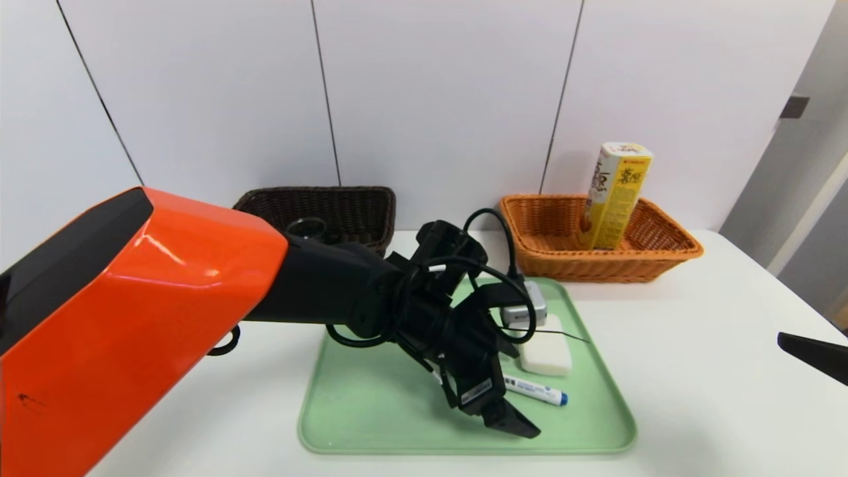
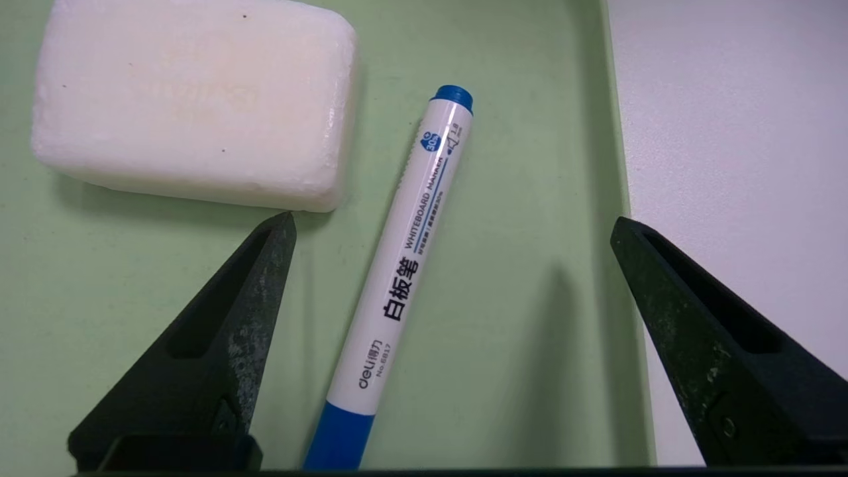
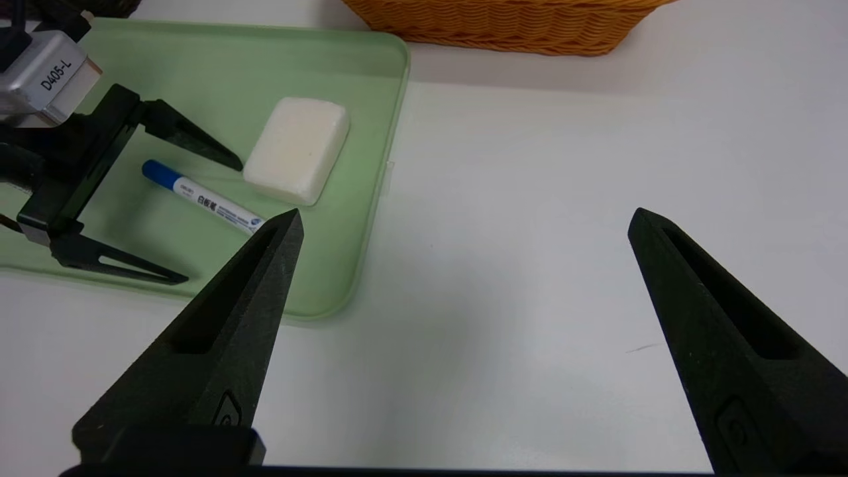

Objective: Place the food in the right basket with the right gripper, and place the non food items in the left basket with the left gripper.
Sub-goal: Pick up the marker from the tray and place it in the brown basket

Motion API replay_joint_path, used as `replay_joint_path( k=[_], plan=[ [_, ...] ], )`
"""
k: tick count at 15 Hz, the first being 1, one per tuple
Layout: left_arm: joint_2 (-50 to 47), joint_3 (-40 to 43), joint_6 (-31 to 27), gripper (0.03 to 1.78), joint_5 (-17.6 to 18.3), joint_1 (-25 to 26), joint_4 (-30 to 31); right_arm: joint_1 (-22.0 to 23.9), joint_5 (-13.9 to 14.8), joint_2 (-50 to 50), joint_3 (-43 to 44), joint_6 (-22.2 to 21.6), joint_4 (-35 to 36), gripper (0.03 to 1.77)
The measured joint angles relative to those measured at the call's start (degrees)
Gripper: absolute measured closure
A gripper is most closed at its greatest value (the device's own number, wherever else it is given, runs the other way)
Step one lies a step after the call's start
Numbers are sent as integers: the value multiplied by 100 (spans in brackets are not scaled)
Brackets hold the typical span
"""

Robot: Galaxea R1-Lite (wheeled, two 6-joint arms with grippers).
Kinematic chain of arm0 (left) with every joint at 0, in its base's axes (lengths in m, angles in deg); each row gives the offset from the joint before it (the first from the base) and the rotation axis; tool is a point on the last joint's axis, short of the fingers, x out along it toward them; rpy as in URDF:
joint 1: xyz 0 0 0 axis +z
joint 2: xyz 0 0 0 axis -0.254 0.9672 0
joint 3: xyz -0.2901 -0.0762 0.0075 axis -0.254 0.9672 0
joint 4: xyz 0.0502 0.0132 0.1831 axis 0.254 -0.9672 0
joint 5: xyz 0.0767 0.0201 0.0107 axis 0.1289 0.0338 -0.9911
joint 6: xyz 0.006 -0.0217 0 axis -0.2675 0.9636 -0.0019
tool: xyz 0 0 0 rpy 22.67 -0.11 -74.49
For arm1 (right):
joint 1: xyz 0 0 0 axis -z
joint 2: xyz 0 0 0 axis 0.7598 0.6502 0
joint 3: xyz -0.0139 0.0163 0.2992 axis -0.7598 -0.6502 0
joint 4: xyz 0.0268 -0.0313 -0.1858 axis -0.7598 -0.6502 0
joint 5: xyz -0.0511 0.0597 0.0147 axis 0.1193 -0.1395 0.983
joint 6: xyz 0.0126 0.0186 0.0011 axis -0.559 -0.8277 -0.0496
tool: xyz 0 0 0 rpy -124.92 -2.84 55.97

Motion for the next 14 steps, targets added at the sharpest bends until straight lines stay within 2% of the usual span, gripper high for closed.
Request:
replay_joint_path(
  k=[14],
  plan=[
    [28, 419, -279, 12, -1, 30, 477, 0, -9, -34, -41, -2, 9, 11]
  ],
)
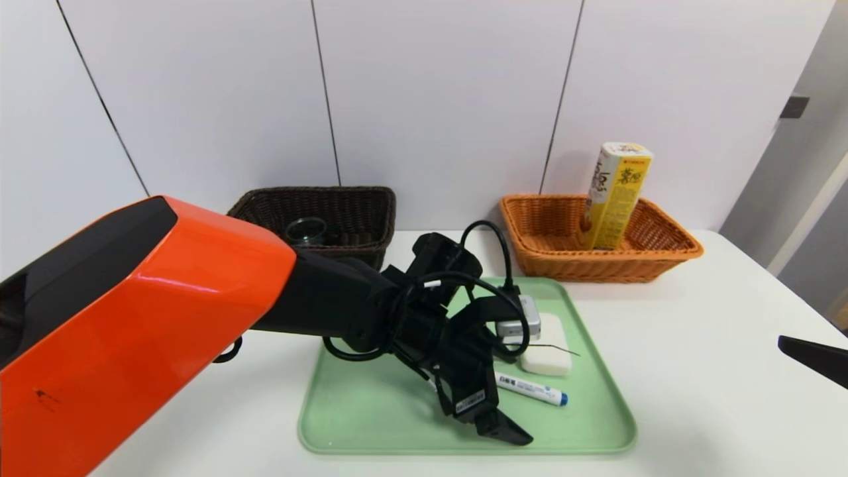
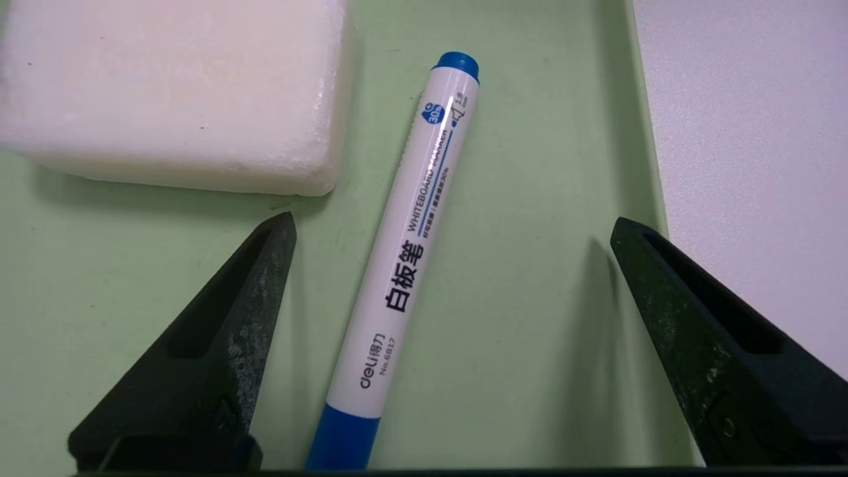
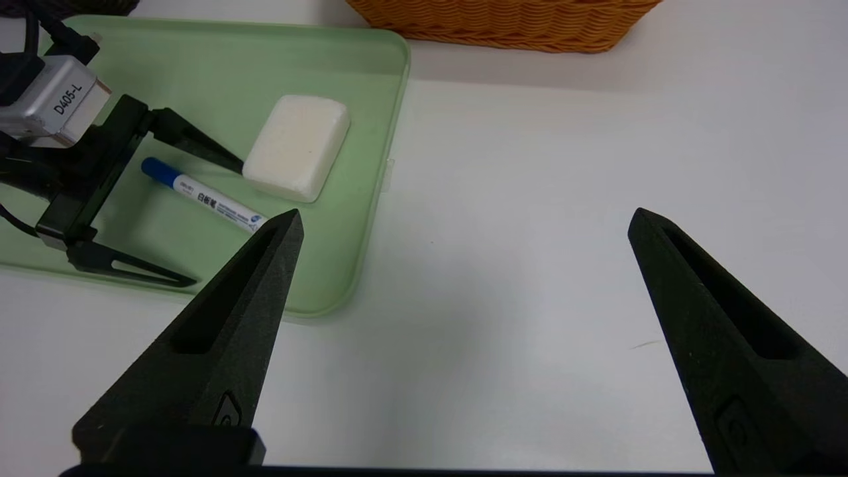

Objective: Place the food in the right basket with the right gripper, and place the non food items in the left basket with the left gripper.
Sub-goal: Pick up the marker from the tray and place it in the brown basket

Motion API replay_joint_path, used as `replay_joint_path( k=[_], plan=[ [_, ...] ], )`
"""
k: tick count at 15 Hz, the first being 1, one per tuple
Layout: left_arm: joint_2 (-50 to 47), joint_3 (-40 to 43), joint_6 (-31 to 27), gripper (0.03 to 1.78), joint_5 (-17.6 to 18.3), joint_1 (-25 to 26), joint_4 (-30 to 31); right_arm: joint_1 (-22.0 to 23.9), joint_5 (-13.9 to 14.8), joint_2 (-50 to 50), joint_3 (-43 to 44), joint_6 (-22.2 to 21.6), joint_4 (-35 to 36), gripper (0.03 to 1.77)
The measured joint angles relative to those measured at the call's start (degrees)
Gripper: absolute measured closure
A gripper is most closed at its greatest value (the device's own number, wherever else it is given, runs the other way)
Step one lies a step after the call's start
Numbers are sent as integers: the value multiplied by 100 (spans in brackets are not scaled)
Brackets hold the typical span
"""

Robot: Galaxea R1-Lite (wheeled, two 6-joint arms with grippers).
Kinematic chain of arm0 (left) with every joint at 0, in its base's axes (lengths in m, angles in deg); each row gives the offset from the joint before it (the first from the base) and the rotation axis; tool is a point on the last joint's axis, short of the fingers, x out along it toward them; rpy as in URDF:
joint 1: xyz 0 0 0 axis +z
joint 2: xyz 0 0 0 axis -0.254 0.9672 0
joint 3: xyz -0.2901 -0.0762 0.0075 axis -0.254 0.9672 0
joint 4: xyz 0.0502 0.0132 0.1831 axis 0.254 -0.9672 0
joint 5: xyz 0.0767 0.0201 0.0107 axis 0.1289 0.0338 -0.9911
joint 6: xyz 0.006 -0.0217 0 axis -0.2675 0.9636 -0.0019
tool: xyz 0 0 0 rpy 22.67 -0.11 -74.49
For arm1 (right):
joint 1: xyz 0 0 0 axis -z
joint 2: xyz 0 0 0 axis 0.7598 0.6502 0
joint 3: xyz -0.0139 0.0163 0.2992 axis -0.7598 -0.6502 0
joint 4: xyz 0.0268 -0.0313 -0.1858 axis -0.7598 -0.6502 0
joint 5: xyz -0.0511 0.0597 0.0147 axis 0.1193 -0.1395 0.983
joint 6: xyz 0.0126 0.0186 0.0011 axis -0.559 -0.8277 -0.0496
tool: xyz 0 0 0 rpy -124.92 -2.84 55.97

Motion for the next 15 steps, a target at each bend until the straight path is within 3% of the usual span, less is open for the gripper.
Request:
replay_joint_path(
  k=[4, 7, 11, 12, 13, 15],
  plan=[
    [0, 24, 0, 12, 0, -5, 20, 0, 0, -22, 0, 5, 0, 11],
    [0, 22, 37, 61, -7, -9, 20, 0, 2, -33, 9, -2, -2, 11],
    [0, 33, 50, 105, 0, -9, 12, 0, 0, -79, 0, 5, -11, 11],
    [0, 35, 48, 146, 1, -9, 12, 0, 0, -90, 0, 0, -11, 11],
    [0, 35, 44, 164, 0, -6, 15, 0, 0, -96, 2, 5, -13, 11],
    [-24, 38, 50, 164, 1, -9, 11, 0, 2, -110, 16, 2, -13, 11]
  ],
)
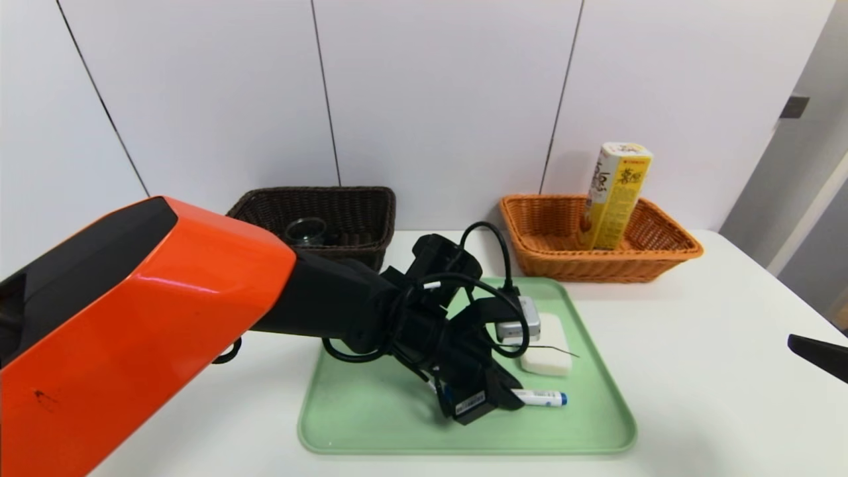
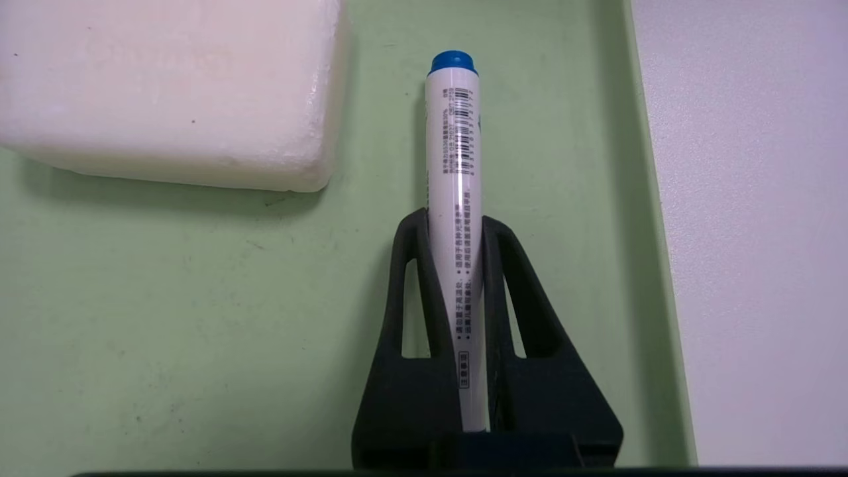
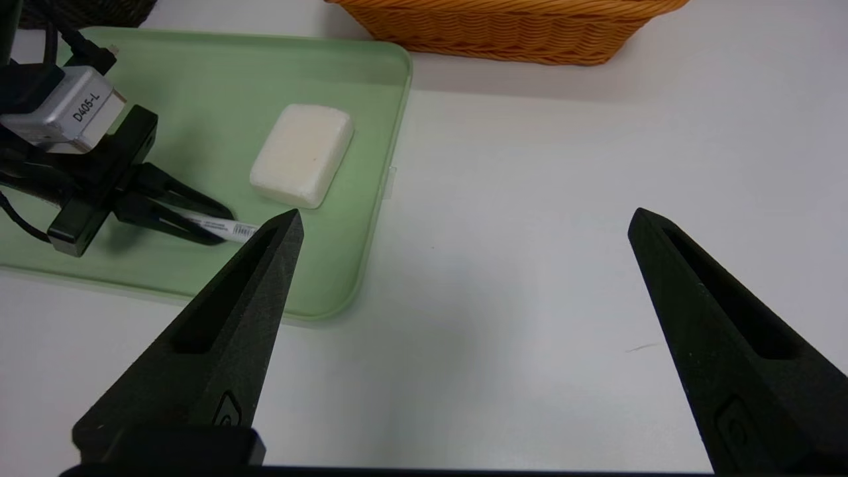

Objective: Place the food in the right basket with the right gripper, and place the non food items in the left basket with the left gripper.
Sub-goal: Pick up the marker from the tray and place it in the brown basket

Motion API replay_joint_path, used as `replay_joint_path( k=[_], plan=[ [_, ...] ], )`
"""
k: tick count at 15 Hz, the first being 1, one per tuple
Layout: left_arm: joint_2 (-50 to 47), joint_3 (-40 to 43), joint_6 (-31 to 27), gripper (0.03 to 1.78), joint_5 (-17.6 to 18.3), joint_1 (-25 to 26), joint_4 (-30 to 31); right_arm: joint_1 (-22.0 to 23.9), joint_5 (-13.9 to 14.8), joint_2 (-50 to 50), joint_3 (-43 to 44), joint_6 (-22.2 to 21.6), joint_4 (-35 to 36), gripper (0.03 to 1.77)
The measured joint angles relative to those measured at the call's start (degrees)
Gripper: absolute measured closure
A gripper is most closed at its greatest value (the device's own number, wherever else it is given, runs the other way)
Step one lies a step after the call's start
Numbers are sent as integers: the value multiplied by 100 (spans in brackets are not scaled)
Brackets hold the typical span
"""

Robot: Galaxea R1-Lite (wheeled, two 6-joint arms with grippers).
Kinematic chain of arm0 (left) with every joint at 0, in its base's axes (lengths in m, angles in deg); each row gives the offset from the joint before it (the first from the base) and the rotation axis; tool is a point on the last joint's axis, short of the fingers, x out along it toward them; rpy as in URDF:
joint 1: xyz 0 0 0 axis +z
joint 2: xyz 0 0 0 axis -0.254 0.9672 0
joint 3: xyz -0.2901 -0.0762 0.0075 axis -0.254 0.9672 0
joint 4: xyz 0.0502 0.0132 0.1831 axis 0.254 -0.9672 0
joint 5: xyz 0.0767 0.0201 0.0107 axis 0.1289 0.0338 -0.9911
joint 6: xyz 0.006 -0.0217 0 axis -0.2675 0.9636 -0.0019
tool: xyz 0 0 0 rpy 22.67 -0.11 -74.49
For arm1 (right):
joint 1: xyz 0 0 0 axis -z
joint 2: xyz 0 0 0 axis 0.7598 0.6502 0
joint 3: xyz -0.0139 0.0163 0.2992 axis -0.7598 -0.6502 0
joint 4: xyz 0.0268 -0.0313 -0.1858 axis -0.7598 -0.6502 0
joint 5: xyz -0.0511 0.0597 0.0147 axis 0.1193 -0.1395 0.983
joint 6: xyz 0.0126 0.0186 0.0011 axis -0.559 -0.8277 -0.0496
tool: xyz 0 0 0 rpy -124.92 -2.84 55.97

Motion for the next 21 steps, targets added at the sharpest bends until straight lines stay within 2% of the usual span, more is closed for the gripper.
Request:
replay_joint_path(
  k=[5, 10, 12, 17, 21],
  plan=[
    [-343, 0, 16, 164, -26, 28, -7, 0, -13, -28, 9, -9, 0, 11],
    [-1252, 74, 118, 164, -45, 216, -44, 0, -13, -44, 0, -11, 5, 11],
    [-1597, 33, 380, 164, -210, 546, -18, 0, -17, -41, 9, -9, 13, 11],
    [-1901, -477, 1513, 164, -1112, 1707, -2, 0, -28, -17, 28, -55, 24, 11],
    [-1792, -713, 2007, 164, -1296, 2495, -2, -5, -22, 4, 12, -55, 24, 11]
  ],
)
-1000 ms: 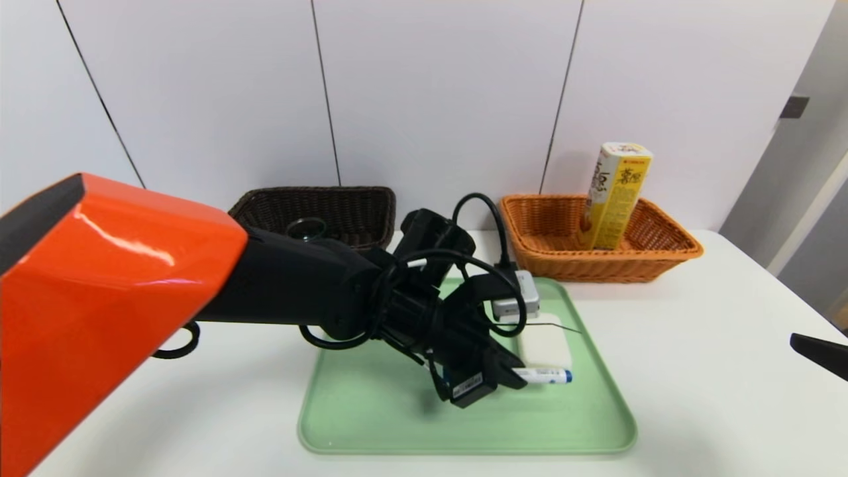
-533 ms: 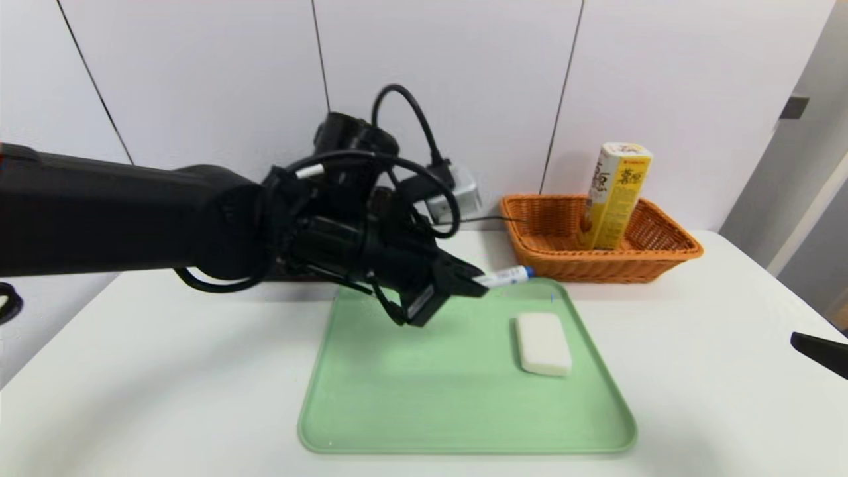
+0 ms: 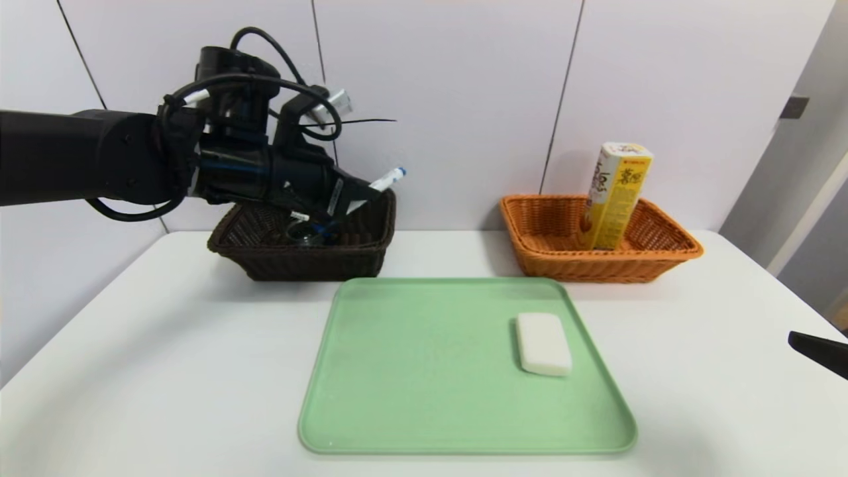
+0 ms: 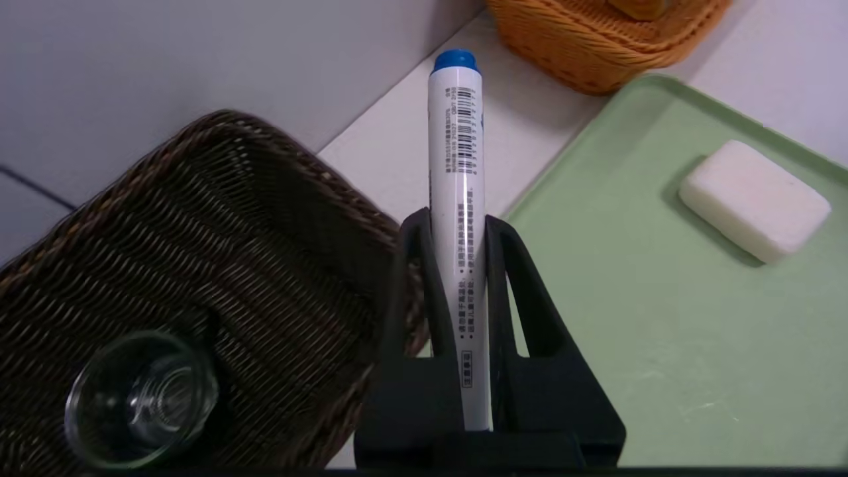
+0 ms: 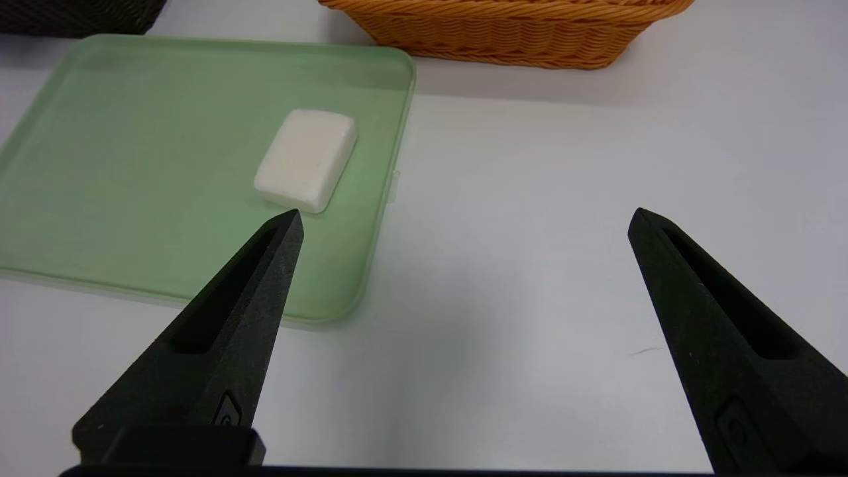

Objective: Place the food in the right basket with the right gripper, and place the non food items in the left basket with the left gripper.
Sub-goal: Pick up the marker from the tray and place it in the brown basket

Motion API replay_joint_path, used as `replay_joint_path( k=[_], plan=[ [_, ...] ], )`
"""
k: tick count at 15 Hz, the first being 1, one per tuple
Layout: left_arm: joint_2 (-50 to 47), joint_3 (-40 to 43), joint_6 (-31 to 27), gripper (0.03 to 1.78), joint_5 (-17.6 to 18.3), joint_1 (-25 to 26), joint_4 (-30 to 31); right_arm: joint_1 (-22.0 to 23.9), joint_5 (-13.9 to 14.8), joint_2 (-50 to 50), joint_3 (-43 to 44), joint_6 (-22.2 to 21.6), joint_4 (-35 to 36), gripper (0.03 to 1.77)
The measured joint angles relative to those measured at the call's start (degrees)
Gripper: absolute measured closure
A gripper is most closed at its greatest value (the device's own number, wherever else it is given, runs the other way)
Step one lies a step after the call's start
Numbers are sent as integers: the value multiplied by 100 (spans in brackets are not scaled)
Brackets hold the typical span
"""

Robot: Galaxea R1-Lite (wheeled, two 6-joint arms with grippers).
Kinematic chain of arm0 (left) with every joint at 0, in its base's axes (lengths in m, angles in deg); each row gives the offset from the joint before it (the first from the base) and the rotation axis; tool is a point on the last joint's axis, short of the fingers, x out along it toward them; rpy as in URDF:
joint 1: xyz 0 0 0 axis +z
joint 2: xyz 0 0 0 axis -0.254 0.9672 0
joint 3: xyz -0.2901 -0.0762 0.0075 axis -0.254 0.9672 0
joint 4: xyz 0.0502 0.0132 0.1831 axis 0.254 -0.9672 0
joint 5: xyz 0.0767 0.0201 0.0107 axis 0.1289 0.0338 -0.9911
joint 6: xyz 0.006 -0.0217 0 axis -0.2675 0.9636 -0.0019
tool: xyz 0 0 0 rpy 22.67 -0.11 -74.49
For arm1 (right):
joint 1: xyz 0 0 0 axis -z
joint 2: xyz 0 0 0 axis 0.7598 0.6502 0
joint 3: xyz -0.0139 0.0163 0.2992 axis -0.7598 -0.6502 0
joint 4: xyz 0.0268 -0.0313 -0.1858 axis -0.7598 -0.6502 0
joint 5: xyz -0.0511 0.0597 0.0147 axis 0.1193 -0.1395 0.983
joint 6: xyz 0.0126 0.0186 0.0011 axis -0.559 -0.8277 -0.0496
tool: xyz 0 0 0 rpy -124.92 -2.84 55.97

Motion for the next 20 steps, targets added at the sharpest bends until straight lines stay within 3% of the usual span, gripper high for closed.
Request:
replay_joint_path(
  k=[8, 20],
  plan=[
    [833, -474, 88, 164, -23, 788, 2, 5, 22, -41, -30, 0, -49, 11],
    [1591, -850, 59, 164, -2, 807, 0, 5, 16, -17, -28, 2, -17, 11]
  ],
)
